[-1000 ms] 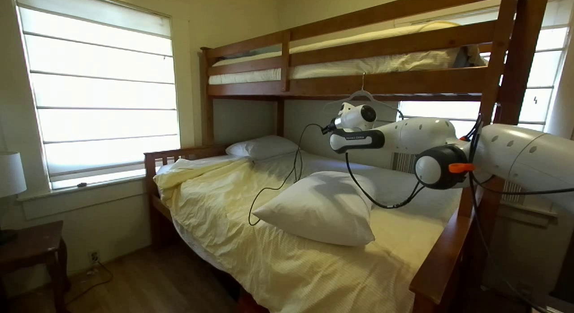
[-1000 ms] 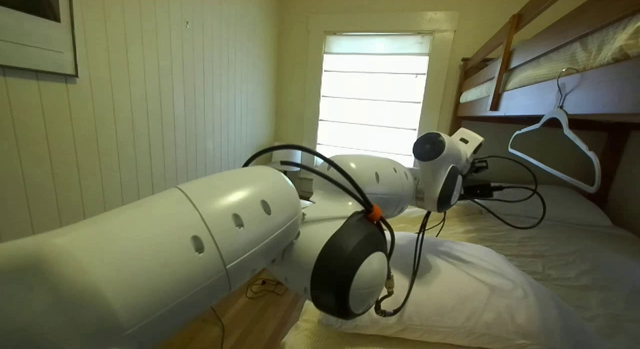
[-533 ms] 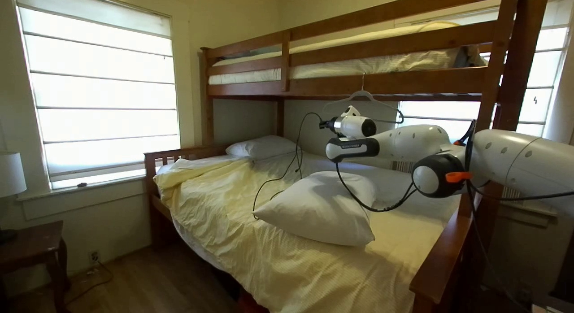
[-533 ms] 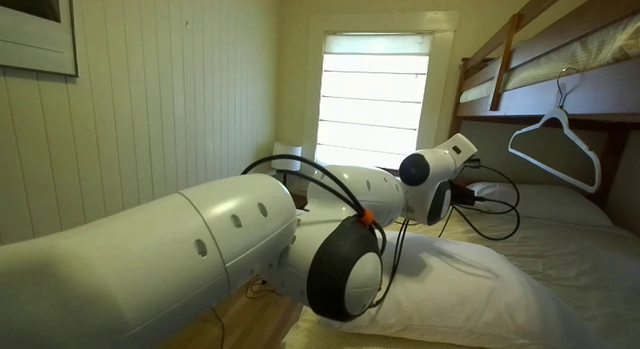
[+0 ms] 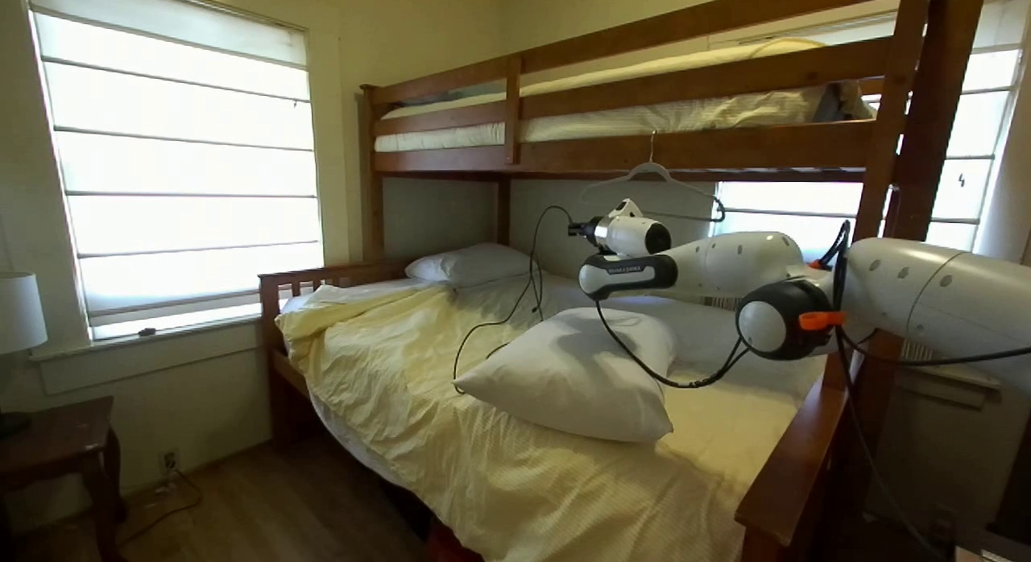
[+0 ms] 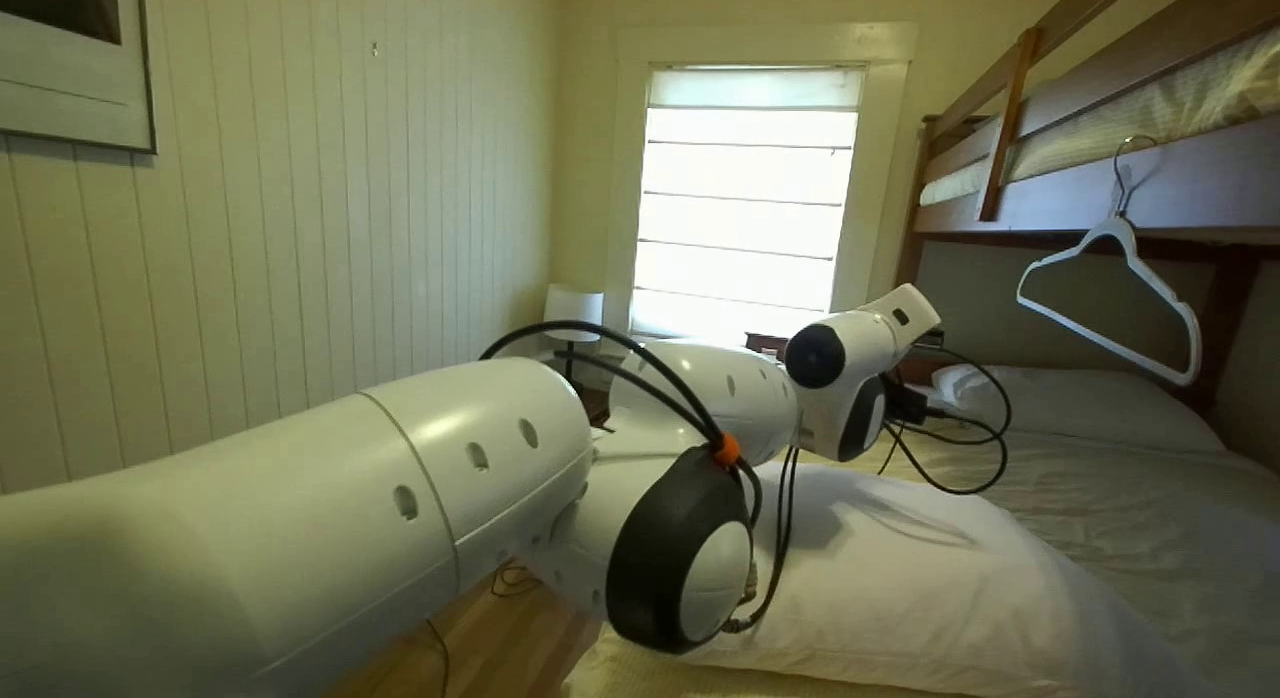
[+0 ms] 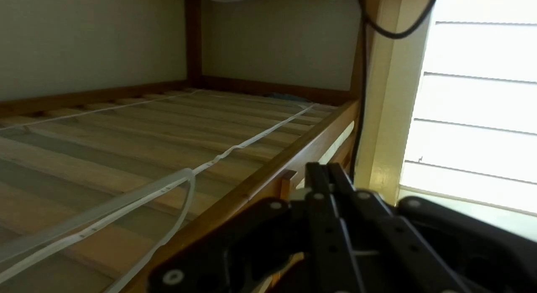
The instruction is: Pick up the black cable from the pillow then set it back down on the pillow.
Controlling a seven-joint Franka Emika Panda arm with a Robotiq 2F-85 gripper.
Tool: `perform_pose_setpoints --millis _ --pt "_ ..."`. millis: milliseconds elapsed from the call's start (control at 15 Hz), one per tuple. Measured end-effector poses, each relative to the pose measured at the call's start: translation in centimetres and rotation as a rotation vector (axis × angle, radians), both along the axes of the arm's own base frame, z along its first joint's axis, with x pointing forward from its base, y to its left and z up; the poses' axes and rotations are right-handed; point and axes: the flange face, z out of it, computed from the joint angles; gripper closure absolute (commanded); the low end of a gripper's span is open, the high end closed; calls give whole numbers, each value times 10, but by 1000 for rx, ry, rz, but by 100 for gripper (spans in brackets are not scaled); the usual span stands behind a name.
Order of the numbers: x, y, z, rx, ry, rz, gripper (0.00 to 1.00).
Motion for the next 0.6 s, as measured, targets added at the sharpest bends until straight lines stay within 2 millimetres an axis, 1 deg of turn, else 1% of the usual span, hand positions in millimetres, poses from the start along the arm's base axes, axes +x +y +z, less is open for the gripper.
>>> perform_pose_setpoints --millis 133,333,400,467,533,600 --pt "8 20 3 79 -27 54 98" --pt "11 50 23 163 -126 147 98" --pt "11 58 26 196 -156 182 98" --pt "10 61 25 232 -167 209 98" --pt "10 58 19 259 -145 220 98" --pt "9 49 9 282 -103 218 98"
